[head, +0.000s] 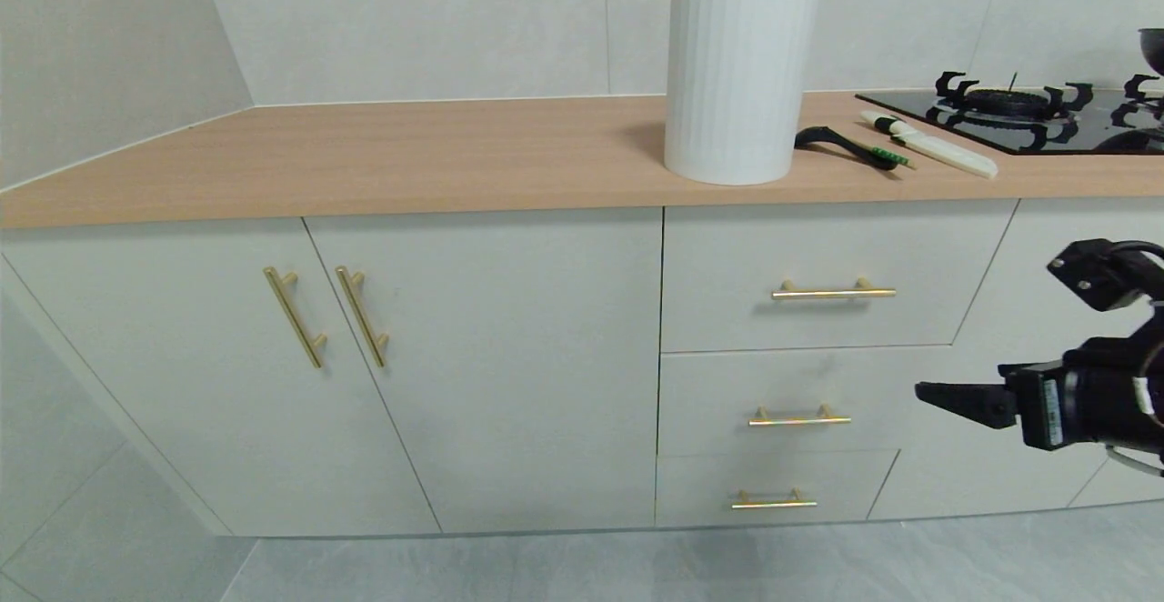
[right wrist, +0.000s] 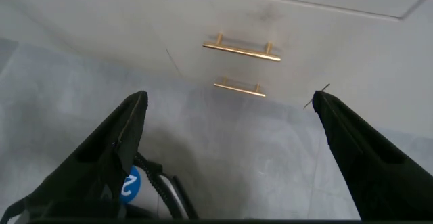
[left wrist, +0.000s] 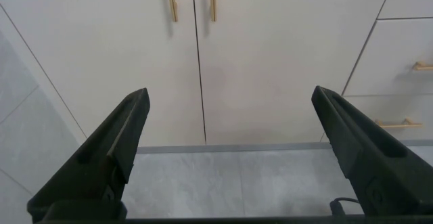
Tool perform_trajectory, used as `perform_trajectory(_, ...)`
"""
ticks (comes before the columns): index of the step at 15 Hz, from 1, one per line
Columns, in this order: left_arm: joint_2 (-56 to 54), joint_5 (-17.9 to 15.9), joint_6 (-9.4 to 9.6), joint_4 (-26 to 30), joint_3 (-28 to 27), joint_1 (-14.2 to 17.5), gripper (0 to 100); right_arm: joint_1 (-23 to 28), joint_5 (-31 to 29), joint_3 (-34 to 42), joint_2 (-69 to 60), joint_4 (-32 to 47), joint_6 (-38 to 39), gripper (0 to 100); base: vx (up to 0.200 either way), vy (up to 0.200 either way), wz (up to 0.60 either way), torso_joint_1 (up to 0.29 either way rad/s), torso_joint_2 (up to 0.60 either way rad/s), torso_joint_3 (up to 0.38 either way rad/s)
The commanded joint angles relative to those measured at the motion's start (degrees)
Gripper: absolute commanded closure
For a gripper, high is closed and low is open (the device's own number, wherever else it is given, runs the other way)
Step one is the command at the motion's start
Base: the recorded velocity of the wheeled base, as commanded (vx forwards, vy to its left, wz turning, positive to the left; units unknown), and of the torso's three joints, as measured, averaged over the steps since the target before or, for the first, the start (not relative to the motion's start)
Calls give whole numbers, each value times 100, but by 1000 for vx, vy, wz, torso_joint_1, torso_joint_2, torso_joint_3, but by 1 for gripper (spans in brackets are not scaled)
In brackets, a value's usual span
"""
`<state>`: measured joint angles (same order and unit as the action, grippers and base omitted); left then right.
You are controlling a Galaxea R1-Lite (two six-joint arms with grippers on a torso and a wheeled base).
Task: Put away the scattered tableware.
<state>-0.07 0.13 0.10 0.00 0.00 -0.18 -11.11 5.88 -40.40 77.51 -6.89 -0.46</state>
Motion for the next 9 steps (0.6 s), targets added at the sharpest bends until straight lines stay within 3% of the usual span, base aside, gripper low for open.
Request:
perform_trajectory(1,7,4,-1,0,0,1,0,-23,-16,-135,1109,-252,-24,0,0,0,0,0,0,0)
perform_trajectory(9,7,4,-1,-9,0,1,0,-32,-333,76,2919,-1860,2,0,0,0,0,0,0,0)
